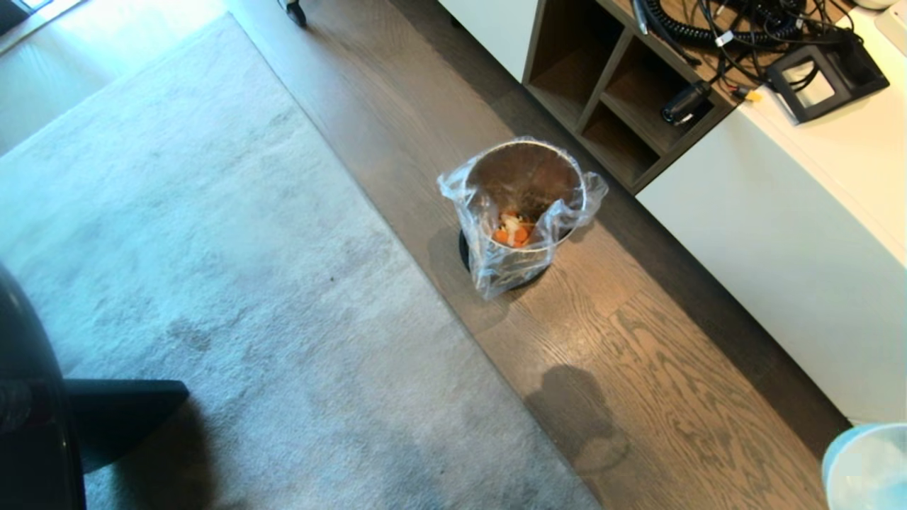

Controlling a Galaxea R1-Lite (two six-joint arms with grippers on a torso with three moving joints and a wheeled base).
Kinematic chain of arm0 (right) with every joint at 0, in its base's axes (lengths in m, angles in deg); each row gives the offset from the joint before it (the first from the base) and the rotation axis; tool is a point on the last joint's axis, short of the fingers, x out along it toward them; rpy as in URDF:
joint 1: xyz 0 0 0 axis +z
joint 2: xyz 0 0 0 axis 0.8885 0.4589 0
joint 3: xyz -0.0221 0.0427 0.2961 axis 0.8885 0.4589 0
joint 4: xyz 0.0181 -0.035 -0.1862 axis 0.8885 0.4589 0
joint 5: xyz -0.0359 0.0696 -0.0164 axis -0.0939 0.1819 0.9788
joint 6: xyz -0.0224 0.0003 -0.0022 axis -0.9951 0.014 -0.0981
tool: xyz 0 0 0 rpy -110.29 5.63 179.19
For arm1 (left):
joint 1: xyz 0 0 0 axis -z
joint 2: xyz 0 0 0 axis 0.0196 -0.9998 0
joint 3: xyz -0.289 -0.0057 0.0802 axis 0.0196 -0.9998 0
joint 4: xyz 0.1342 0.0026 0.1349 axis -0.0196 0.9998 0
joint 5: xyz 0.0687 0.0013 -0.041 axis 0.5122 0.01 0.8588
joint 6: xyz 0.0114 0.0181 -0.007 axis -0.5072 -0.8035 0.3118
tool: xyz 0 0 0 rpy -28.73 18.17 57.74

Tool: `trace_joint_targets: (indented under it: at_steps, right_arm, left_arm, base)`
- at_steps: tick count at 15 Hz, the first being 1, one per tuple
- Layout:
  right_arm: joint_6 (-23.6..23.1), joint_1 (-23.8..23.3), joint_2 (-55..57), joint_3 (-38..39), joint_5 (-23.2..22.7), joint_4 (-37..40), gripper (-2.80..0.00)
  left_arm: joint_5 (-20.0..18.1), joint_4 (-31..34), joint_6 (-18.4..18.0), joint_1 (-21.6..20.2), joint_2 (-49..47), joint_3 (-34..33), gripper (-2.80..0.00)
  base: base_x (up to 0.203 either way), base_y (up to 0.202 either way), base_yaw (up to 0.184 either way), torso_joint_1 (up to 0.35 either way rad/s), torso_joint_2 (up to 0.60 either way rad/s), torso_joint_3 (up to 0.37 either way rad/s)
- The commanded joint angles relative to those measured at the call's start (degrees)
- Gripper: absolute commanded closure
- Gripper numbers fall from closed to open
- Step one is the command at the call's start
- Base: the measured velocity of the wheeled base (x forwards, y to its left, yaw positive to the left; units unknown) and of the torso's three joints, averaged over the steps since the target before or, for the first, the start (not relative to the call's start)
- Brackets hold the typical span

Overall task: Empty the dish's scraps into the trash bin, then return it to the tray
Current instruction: Put the bowl back to the table

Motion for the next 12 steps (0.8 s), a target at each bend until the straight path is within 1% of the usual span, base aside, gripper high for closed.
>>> trace_joint_targets:
  at_steps: [1,2,4,5,6,7,9,12]
  right_arm:
    - [-1.6,-5.3,-4.9,4.1,-7.6,-2.7,0.00]
    - [-2.4,-5.7,-7.9,4.1,-10.5,-1.5,0.00]
    - [-3.1,-6.1,-8.9,4.2,-13.1,2.5,0.00]
    - [-3.1,-5.2,-9.0,4.2,-13.0,2.4,0.00]
    - [-3.0,-2.2,-9.9,4.2,-12.6,2.7,0.00]
    - [-2.9,-0.3,-12.2,4.2,-12.7,3.9,0.00]
    - [-2.6,0.3,-17.7,4.0,-14.0,9.0,0.00]
    - [-1.0,0.5,-25.1,4.1,-15.0,9.9,0.00]
  left_arm:
    - [0.0,0.0,0.0,0.0,0.0,0.0,0.00]
    - [0.0,0.0,0.1,0.0,0.0,0.0,0.00]
    - [0.0,0.0,0.1,0.0,0.0,0.0,0.00]
    - [0.0,0.0,0.1,0.0,0.0,0.0,0.00]
    - [0.0,0.0,0.1,0.0,0.0,0.0,0.00]
    - [0.0,0.0,0.1,0.0,0.0,0.0,0.00]
    - [0.0,0.0,0.1,0.0,0.0,0.0,0.00]
    - [0.0,0.0,0.1,0.0,0.0,0.0,0.00]
  base:
    - [0.000,0.000,0.000,0.000,0.00,0.000]
    - [0.000,0.000,0.000,0.000,0.00,0.000]
    - [0.000,0.000,0.000,0.000,0.00,0.000]
    - [0.000,0.000,0.000,0.000,0.00,0.000]
    - [0.000,0.000,0.000,0.000,0.00,0.000]
    - [0.000,0.000,0.000,0.000,0.00,0.000]
    - [0.000,0.000,0.000,0.000,0.00,0.000]
    - [0.000,0.000,0.000,0.000,0.00,0.000]
